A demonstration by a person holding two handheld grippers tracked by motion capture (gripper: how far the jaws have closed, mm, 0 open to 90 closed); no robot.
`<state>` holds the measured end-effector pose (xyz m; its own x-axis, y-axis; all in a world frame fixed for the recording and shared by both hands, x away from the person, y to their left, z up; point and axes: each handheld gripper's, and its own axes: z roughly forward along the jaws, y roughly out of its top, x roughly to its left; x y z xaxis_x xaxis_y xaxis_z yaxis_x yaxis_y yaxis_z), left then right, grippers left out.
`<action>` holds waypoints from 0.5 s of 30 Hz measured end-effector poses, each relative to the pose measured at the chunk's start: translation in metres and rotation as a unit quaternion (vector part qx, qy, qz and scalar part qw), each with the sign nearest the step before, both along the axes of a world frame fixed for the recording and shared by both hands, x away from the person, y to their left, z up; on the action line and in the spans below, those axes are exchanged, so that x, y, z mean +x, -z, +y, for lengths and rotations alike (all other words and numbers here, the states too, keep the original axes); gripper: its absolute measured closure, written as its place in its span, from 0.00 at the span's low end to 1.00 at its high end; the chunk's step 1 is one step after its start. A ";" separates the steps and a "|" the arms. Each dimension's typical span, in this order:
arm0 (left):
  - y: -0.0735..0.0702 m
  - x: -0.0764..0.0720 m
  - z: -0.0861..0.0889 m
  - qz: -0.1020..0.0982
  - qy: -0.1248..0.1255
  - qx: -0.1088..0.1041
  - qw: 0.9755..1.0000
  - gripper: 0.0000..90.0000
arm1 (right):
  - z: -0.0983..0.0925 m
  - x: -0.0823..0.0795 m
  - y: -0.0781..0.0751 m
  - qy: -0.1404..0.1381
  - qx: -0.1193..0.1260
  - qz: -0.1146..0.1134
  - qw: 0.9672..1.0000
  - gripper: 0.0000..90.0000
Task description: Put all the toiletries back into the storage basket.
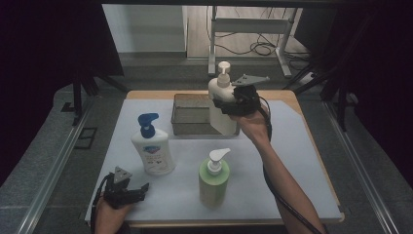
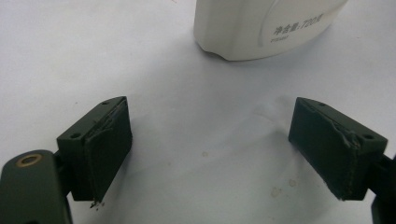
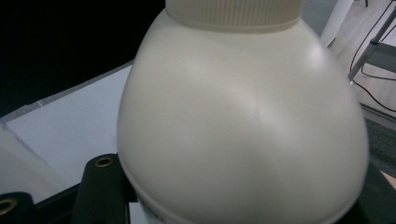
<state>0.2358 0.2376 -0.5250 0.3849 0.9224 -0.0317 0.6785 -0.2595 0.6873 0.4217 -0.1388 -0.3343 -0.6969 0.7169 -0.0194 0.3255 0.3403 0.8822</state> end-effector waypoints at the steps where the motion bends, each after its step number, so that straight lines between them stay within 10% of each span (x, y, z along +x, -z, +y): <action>1: 0.000 0.000 0.000 0.000 0.000 0.000 1.000 0.14 | 0.000 0.000 0.000 0.000 0.000 0.000 1.000 0.44; 15: 0.000 0.000 0.000 0.000 0.000 0.000 1.000 0.14 | 0.031 0.023 0.003 -0.004 0.003 -0.009 1.000 0.44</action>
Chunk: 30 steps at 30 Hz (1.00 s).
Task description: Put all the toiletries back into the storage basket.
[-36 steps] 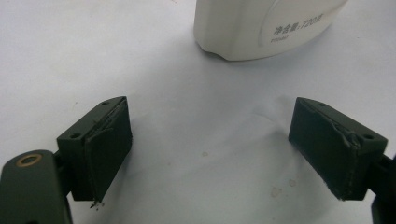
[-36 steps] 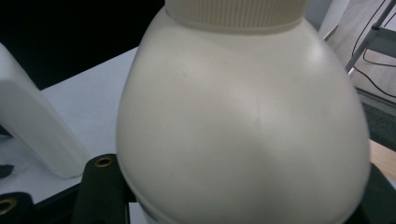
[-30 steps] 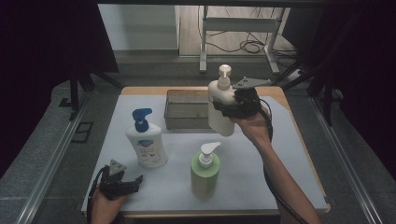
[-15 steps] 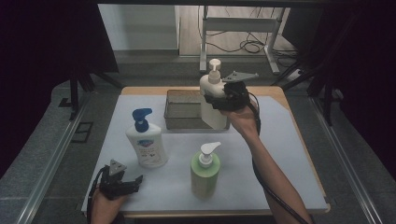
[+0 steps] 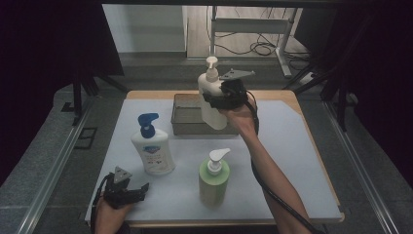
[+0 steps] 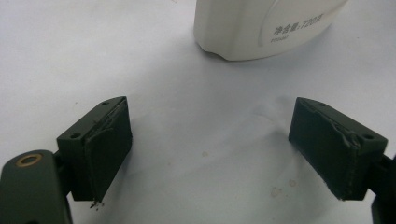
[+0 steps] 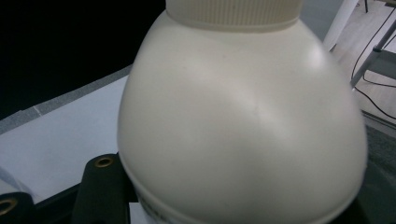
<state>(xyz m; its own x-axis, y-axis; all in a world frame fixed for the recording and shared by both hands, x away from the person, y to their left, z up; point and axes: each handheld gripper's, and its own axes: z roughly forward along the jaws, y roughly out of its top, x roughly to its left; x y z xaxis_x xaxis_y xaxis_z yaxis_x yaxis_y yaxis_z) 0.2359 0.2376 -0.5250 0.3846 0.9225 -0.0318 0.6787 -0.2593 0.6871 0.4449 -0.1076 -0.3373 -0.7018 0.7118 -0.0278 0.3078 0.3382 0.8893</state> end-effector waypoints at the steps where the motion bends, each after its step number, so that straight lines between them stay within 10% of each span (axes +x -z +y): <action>1: 0.000 0.000 0.000 0.000 0.000 0.000 1.000 0.14 | 0.003 0.002 0.000 0.000 0.000 0.000 1.000 0.44; 30: 0.000 0.000 0.000 -0.001 0.000 0.000 1.000 0.14 | 0.058 0.045 0.016 -0.005 0.012 -0.007 1.000 0.44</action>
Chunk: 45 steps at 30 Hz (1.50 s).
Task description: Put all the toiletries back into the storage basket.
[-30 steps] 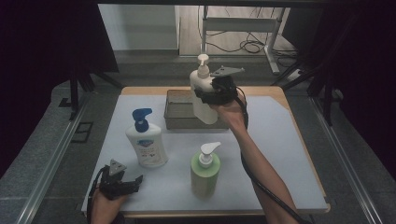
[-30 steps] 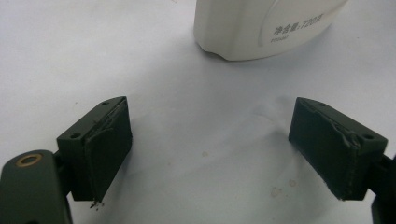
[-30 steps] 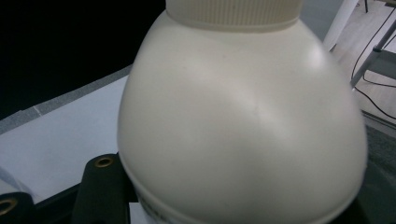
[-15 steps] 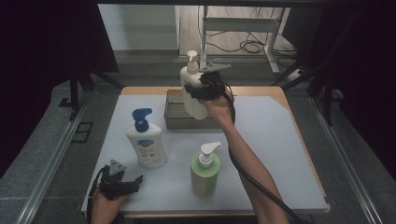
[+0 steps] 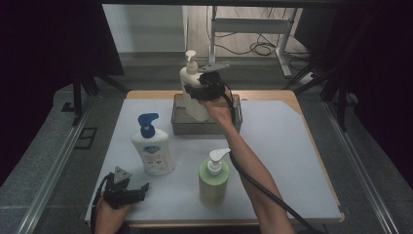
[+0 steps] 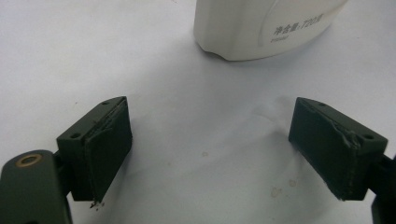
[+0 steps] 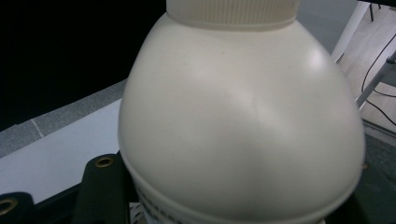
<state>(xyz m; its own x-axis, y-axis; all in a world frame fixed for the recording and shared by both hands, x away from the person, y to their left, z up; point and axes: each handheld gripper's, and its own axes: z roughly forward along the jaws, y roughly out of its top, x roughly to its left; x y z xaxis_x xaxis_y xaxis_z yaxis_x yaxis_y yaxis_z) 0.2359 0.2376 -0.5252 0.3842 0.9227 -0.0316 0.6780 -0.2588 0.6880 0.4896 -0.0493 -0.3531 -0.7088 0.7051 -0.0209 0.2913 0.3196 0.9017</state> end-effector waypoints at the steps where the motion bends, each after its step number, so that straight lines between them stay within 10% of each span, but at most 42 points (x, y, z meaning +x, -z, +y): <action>1: 0.000 0.000 0.000 0.000 0.000 0.000 1.000 0.14 | 0.000 0.000 0.000 0.000 0.000 0.000 1.000 0.44; 45: 0.000 0.000 0.000 0.001 0.001 0.002 1.000 0.14 | 0.020 0.014 0.056 -0.033 -0.029 0.035 0.998 0.43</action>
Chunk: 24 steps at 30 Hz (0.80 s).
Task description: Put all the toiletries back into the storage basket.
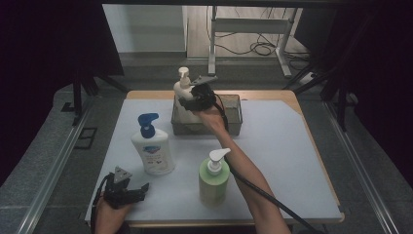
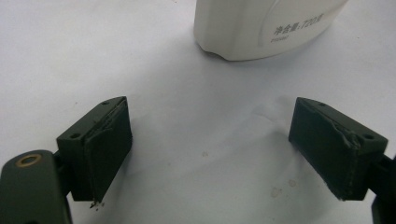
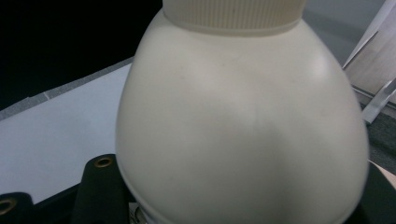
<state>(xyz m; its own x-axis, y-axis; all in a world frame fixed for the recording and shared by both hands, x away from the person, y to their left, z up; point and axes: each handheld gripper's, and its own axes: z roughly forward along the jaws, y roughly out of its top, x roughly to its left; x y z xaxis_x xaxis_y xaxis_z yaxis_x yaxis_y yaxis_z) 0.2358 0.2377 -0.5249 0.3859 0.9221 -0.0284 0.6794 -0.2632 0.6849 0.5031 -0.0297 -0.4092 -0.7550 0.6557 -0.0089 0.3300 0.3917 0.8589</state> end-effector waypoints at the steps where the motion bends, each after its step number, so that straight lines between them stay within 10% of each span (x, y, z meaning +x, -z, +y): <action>1: 0.000 0.000 0.000 0.000 0.000 0.000 1.000 0.14 | 0.000 0.000 0.000 0.000 0.000 0.000 1.000 0.43; 24: 0.000 0.000 0.000 0.000 0.000 0.000 1.000 0.14 | -0.006 -0.003 0.018 -0.007 -0.005 0.019 1.000 0.42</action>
